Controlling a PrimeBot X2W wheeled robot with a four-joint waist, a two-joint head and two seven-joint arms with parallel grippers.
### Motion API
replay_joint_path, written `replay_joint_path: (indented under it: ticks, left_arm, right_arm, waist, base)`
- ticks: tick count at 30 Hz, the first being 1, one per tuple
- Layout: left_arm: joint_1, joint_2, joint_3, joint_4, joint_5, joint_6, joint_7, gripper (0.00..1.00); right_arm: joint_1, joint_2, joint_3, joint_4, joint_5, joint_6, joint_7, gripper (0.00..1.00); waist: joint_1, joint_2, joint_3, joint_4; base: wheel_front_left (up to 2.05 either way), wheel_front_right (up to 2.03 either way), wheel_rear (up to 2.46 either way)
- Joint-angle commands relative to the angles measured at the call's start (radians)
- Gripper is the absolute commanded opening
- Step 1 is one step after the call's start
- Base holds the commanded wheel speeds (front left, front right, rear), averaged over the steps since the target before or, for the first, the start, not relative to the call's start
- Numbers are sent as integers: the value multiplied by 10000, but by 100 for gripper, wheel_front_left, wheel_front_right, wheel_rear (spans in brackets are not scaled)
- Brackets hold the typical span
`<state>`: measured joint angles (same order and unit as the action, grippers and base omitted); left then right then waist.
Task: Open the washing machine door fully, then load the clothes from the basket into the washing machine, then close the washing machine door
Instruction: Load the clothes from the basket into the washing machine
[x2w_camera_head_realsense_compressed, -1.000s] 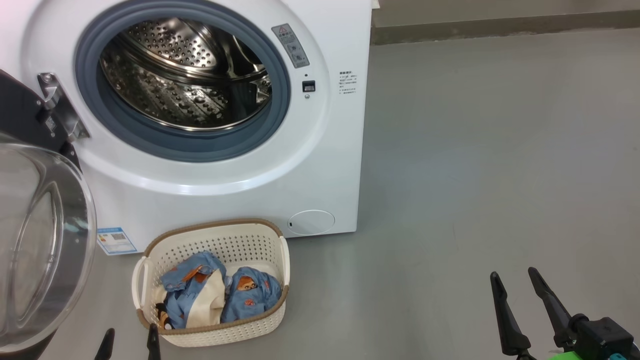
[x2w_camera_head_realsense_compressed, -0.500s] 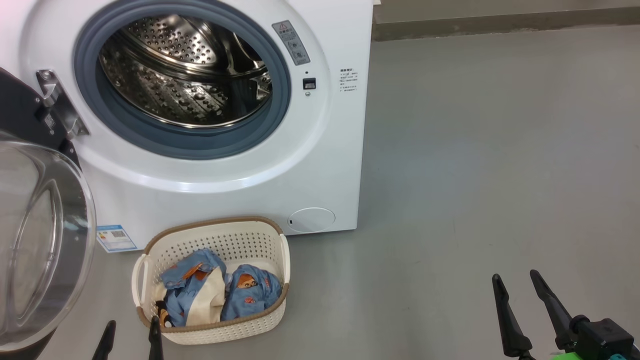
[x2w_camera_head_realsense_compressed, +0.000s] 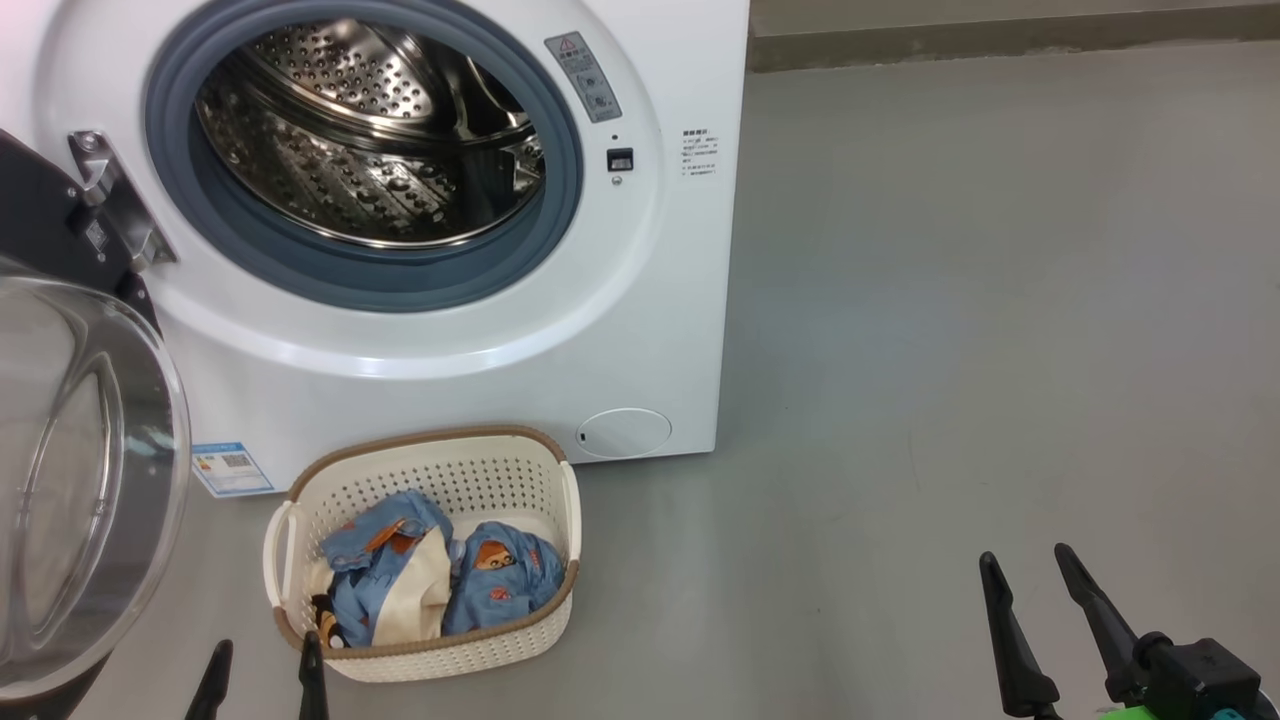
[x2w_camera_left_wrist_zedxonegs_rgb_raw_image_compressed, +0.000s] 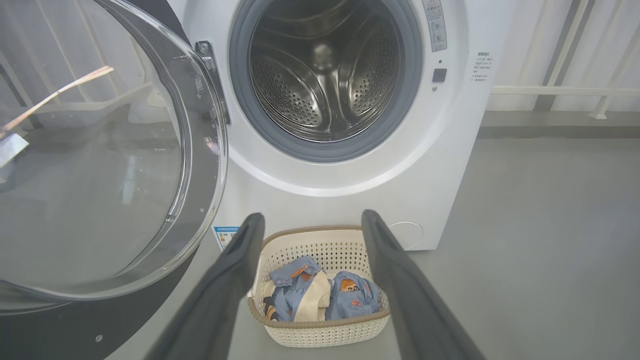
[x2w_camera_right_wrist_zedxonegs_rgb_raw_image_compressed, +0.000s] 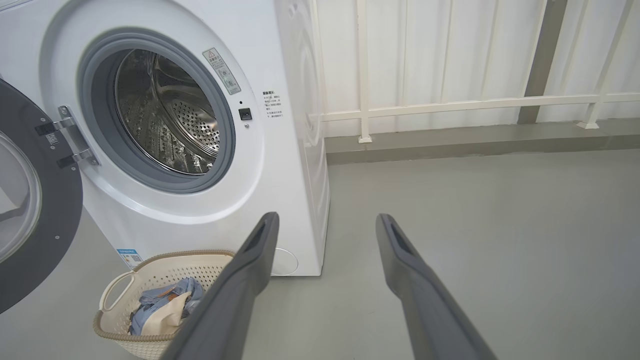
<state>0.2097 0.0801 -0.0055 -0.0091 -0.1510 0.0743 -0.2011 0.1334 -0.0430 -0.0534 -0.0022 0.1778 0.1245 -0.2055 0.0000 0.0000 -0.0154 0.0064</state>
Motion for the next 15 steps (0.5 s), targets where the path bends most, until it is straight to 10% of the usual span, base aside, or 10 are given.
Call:
replay_joint_path:
  ticks: [1, 15]
  left_arm:
    - [-423, 128, 300, -217, -56, 52, -42, 100]
    - [-628, 197, 283, -12, -214, 103, -122, 100]
  right_arm:
    - [-325, -74, 252, -206, -35, 62, -103, 100]
    - [-358, -73, 344, -315, 21, 62, -38, 100]
  waist:
    - [0, 0, 15, 7]
    - [0, 0, 213, 105]
  base:
    - [0, 0, 0]
    - [79, -79, 0]
